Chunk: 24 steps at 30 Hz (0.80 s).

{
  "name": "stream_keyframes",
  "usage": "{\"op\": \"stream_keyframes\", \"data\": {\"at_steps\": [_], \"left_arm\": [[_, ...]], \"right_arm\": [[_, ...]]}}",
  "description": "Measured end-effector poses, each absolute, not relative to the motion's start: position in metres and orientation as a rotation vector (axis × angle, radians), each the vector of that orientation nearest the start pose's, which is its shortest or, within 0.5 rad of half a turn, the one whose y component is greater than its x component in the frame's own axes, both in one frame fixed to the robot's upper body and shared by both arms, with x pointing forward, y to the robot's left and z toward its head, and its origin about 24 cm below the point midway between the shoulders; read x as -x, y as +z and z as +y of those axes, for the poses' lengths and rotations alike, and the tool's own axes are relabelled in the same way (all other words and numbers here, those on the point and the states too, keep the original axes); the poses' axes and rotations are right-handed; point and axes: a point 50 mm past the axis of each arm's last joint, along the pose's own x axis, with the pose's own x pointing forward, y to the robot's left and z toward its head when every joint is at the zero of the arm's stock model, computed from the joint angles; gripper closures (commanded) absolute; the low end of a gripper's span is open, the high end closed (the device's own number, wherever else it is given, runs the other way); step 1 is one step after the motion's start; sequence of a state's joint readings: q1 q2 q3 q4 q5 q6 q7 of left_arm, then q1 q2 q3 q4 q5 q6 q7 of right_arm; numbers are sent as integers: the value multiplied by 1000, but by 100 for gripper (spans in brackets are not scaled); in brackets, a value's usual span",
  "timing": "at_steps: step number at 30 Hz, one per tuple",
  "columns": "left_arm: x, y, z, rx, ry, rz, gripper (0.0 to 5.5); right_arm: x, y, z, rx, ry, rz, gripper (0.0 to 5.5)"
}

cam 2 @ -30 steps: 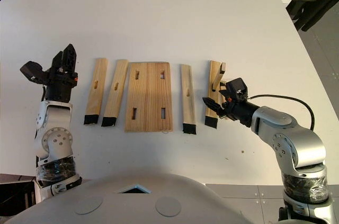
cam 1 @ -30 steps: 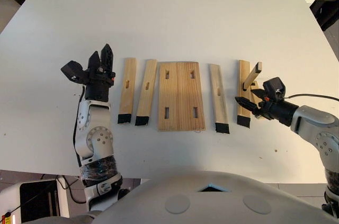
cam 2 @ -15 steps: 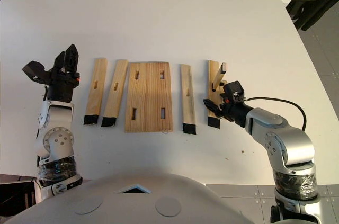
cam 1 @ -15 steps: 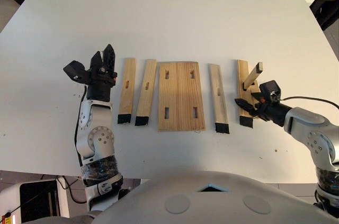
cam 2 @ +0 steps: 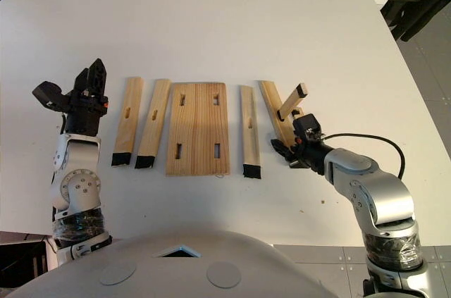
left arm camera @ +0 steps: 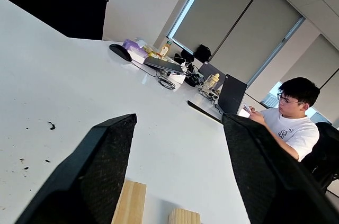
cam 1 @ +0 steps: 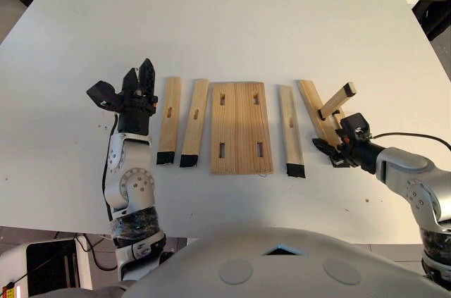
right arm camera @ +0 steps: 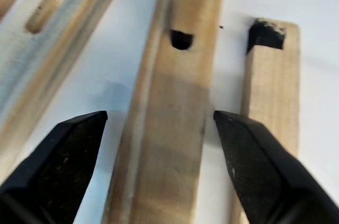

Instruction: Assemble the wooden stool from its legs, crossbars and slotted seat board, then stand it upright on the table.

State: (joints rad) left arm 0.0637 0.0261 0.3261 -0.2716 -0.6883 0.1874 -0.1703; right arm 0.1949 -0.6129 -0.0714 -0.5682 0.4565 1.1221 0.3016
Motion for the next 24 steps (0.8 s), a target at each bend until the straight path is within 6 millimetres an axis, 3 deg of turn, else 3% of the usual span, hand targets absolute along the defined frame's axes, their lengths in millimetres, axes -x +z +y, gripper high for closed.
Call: {"op": "stream_keyframes", "data": {"at_steps": [10, 16, 20, 24], "left_arm": [[-229, 82, 218, 598, 27, -185, 251], [-230, 83, 219, 591, 26, -185, 251], [-239, 97, 222, 566, 0, -228, 251], [-252, 120, 224, 566, -55, -288, 251]], "right_arm": [[-171, 55, -215, 147, 367, 810, 340], [-181, 54, -213, 133, 357, 757, 342], [-220, 64, -212, -9, 253, 639, 343], [-273, 111, -203, -227, 277, 390, 343]]}}
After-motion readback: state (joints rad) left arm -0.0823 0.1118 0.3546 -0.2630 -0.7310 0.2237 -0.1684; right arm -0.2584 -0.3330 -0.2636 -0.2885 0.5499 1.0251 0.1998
